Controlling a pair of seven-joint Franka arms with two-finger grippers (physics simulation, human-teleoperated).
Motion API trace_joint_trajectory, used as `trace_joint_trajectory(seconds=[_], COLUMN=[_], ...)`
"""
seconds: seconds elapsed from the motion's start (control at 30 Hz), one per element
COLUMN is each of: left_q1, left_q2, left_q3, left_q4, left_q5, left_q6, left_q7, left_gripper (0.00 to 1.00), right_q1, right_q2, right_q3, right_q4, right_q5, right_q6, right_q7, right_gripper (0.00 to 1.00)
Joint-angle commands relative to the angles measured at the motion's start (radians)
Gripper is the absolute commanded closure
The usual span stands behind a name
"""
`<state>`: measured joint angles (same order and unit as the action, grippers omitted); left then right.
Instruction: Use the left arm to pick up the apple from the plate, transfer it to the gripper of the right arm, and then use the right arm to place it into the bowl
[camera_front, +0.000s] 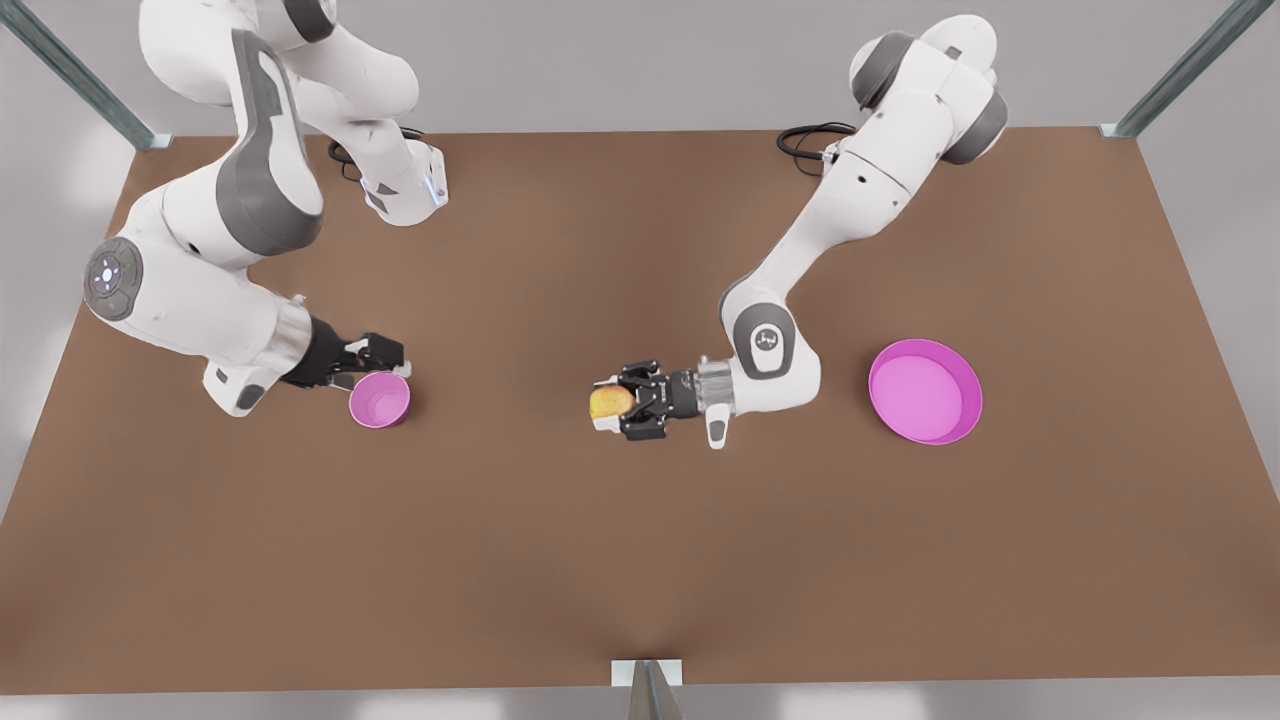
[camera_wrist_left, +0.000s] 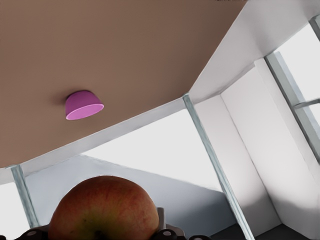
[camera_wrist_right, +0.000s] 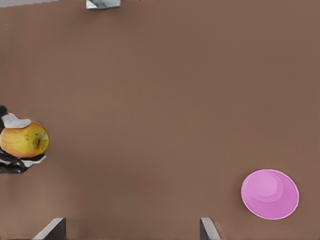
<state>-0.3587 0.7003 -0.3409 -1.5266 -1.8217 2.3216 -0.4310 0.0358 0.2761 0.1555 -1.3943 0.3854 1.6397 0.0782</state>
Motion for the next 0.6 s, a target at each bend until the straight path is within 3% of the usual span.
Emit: trace_joint_trajectory(seconds=[0.0, 0.17, 0.23, 0.57], left_q1=[0.000, -0.023, -0.028, -0.082], left_q2=[0.028, 0.103, 0.136, 0.189], left_q3=[-0.049, -0.096, -0.092, -0.093], left_q4=[0.046, 0.169, 0.221, 0.289], left_q5=[-0.067, -0.067, -0.064, -0.064], left_q6=[0.127, 0.232, 0.236, 0.314], left_q7=[-0.434, -0.463, -0.494, -0.499], left_gripper=[0.29, 0.30, 0.30, 0.30], right_q1=[0.000, -0.033, -0.042, -0.051], right_q2=[0.038, 0.163, 0.213, 0.342], right_q3=[0.003, 0.004, 0.006, 0.036], right_q4=[-0.018, -0.101, -0.178, -0.189], right_q5=[0.343, 0.760, 0.958, 1.184], right_q6=[0.198, 0.253, 0.252, 0.158], right_q7=[-0.063, -0.388, -0.770, -1.147], right_gripper=[0.00, 0.00, 0.00, 0.00])
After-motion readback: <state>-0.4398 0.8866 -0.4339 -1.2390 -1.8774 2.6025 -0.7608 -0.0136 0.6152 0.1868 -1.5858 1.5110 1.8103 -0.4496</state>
